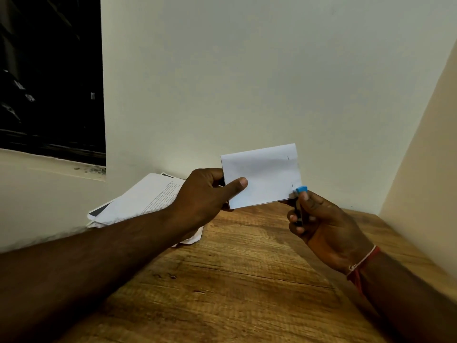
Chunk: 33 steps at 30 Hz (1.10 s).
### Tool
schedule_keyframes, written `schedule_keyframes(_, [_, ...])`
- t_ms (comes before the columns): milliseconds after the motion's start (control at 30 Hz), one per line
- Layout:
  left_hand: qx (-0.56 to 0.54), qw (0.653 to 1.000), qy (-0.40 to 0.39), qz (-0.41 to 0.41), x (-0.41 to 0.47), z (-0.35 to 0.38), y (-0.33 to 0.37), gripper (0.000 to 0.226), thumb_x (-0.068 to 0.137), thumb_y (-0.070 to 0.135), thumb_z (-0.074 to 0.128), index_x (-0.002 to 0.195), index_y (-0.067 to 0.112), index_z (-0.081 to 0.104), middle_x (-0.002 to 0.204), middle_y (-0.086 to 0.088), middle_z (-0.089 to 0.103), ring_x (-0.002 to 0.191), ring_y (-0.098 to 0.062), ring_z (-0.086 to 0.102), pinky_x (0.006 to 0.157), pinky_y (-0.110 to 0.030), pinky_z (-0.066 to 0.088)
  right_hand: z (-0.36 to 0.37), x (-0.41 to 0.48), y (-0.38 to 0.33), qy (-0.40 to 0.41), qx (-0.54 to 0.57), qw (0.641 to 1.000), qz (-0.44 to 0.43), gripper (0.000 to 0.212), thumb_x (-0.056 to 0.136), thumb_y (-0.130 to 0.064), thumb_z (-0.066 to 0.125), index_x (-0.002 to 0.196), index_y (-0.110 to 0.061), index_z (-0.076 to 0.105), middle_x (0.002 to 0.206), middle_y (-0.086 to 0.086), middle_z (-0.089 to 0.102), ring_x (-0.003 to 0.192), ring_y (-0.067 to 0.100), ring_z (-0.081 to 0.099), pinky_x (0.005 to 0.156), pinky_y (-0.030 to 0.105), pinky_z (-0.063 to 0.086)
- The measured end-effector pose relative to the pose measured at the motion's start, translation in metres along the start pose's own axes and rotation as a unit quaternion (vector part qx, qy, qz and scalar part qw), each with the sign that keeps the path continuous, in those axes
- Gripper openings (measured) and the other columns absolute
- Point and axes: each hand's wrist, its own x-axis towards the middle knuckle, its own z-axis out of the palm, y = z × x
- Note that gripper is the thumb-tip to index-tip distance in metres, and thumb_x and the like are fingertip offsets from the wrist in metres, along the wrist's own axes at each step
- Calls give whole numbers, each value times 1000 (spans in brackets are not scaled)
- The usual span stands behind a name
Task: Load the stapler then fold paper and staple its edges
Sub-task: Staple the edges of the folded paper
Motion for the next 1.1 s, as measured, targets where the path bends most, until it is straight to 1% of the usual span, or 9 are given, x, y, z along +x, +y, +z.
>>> schedule_keyframes(100, [0, 1000, 2, -4, -1, 0, -1, 27, 102, 34, 83, 122, 17, 87, 111, -6, 88, 104, -32, 85, 91, -61, 70, 0, -1, 0, 7, -1, 1000, -2, 17, 95, -29, 75, 99, -14, 81, 87, 0, 66, 79, 20, 57, 58, 26, 47])
schedule_keyframes(200, [-2, 1000, -3, 1, 0, 0, -2, 27, 102, 34, 83, 123, 17, 86, 111, -7, 87, 104, -32, 84, 87, -54, 72, 0, -1, 0, 12, 5, 1000, -2, 20, 99, -27, 65, 100, -14, 80, 89, 2, 69, 79, 19, 57, 59, 26, 46])
schedule_keyframes(333, [-38, 999, 13, -22, 2, 0, 2, 28, 104, 32, 80, 125, 15, 85, 110, -6, 88, 95, -24, 83, 75, -35, 68, 1, -2, -1, -1, -9, 1000, -14, 32, 101, -30, 63, 122, -8, 74, 125, 13, 76, 78, 16, 58, 62, 27, 43])
schedule_keyframes(433, [-52, 998, 3, -32, 1, 0, 2, 28, 104, 32, 80, 126, 15, 84, 112, -5, 88, 96, -22, 83, 76, -33, 66, 5, -3, 3, -9, -6, 1000, -6, 32, 100, -27, 63, 122, -6, 74, 132, 16, 74, 79, 18, 58, 60, 27, 44])
schedule_keyframes(567, [-74, 996, -13, -45, -4, 5, -1, 27, 103, 31, 82, 123, 13, 85, 111, -7, 88, 100, -28, 85, 79, -37, 67, 16, -6, 7, -21, -1, 1000, 6, 19, 99, -21, 65, 96, -16, 83, 115, 13, 79, 77, 20, 59, 57, 26, 45])
schedule_keyframes(667, [-70, 997, -16, -40, -7, 8, -1, 26, 102, 30, 83, 121, 13, 86, 110, -7, 88, 103, -32, 86, 87, -47, 71, 20, -7, 10, -31, 2, 999, 7, 21, 98, -19, 64, 107, -12, 81, 113, 13, 79, 76, 20, 59, 57, 26, 45])
schedule_keyframes(767, [-64, 997, 5, -31, -7, 8, 1, 26, 101, 32, 84, 121, 15, 86, 108, -5, 89, 101, -31, 86, 88, -49, 72, 19, -7, 13, -49, -17, 999, 0, 43, 97, -26, 73, 130, 1, 70, 129, 22, 74, 77, 19, 61, 59, 27, 46])
schedule_keyframes(900, [-58, 998, 27, -28, -8, 8, 4, 25, 101, 33, 83, 120, 17, 86, 107, -3, 89, 100, -28, 86, 87, -49, 72, 19, -7, 22, -73, -68, 995, -4, 76, 73, -49, 96, 130, -3, 74, 131, 22, 75, 77, 18, 63, 61, 27, 48])
schedule_keyframes(1100, [-52, 998, 6, -28, -14, 11, 4, 28, 102, 33, 82, 122, 15, 85, 111, -5, 88, 104, -27, 86, 92, -53, 71, 39, -14, 24, -80, -74, 992, 58, 43, 99, -23, 71, 134, 3, 69, 131, 23, 75, 70, 17, 64, 67, 40, 45])
